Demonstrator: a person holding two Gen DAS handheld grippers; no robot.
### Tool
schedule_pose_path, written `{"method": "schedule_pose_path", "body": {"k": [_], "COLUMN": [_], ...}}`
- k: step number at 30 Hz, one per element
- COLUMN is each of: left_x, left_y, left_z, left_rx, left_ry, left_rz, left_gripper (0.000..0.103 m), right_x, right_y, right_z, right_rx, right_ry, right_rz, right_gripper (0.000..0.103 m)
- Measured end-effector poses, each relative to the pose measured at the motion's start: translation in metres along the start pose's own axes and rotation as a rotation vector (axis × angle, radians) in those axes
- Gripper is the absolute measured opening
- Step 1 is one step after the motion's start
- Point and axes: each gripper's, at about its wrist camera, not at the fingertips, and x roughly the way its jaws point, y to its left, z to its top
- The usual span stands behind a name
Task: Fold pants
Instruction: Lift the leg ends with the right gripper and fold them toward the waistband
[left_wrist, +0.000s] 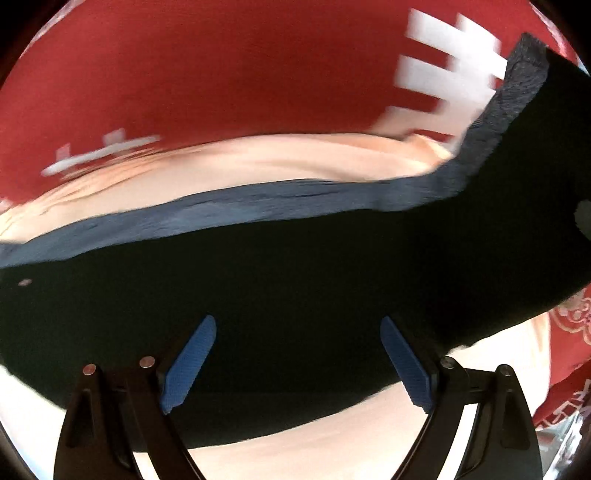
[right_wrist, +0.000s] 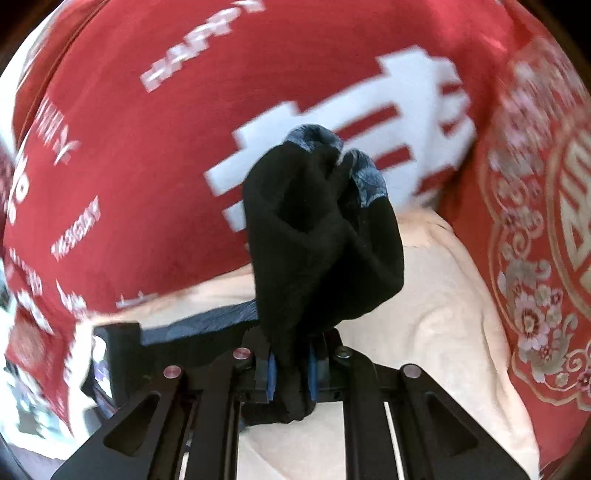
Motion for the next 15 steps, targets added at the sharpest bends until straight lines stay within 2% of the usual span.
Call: {"method": "schedule_pose_path", "body": {"k": [7,11,15], "left_x": [-0.011,-0.011,-0.009], "left_y": [0.12,0.162,0.193], "left_z": [-0.029,-0.044,-0.055], "left_rx": [-0.111,-0.149,-0.19], "left_ry": [0.038,0.054,0.069], "left_rz": [0.129,0.167,0.191], "left_gripper": [0.092,0.092,0.092], "right_x": [0.032,0.071,0.117], "right_y": [0.099,0.161,0.212], "right_z": [-0.034,-0.072,-0.121], "right_rx": [-0.206,-0.341,-0.53], "right_ry": [0.045,0.118,0.205], "right_rz": [-0.06,-0.104,-0.195], "right_gripper": [0.014,0.015,0.022]}}
